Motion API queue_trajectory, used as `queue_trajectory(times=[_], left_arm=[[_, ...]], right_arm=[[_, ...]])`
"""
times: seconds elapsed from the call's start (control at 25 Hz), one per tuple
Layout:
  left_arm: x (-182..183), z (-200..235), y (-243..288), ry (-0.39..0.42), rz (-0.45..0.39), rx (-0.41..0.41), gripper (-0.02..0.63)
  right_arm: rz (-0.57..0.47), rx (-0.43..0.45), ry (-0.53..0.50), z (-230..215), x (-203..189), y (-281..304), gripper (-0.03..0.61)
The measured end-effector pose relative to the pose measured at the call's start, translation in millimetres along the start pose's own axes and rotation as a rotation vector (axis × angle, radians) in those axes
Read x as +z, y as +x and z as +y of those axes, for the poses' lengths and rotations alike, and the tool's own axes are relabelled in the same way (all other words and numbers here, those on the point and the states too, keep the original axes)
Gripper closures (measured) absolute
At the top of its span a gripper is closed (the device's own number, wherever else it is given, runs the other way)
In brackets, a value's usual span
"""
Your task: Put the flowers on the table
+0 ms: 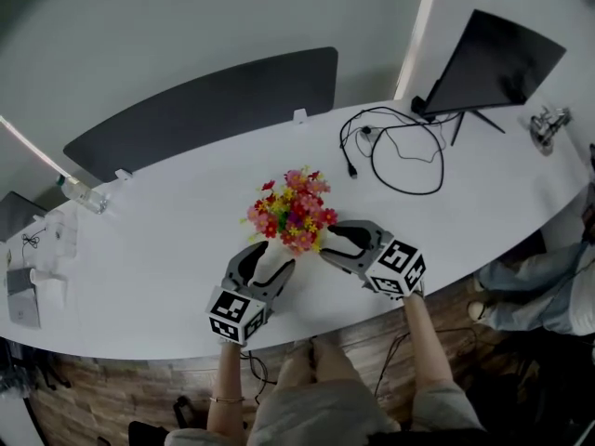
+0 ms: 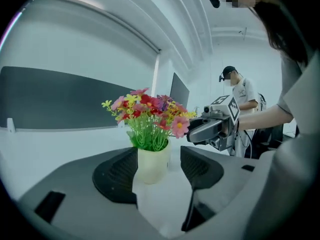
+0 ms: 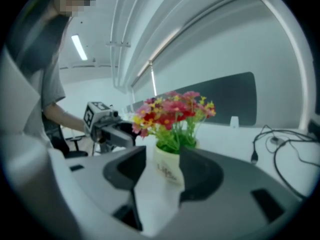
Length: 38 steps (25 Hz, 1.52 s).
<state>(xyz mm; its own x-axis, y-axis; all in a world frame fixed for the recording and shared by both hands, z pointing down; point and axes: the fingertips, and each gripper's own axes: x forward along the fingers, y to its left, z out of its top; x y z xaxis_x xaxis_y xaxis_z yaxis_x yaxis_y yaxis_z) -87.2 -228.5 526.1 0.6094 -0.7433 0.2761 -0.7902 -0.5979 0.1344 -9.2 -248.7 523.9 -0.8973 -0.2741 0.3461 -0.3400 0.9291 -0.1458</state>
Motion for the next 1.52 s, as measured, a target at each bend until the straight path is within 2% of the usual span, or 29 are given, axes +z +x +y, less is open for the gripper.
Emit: queue_trajectory(times=[0.32, 0.68, 1.12, 1.52], left_arm=[[24, -25, -19, 0.013, -0.035, -0.024, 0.393], [51, -50, -33, 0.051, -0.073, -0.071, 0.492], [82, -68, -47, 0.101, -0.144, -0.082, 0.565], [114, -82, -64, 0.127, -0.207, -0.108, 0.591]], right_arm=[[-0.062, -0.014, 0.039, 29, 20, -15, 0.414], [-0.134, -0.011, 0.01, 59, 52, -25, 0.478], [-0.239, 0.025, -0.039, 90, 95, -36, 0.527], [-0.298, 0.042, -0.076, 109, 121, -43, 0.554]])
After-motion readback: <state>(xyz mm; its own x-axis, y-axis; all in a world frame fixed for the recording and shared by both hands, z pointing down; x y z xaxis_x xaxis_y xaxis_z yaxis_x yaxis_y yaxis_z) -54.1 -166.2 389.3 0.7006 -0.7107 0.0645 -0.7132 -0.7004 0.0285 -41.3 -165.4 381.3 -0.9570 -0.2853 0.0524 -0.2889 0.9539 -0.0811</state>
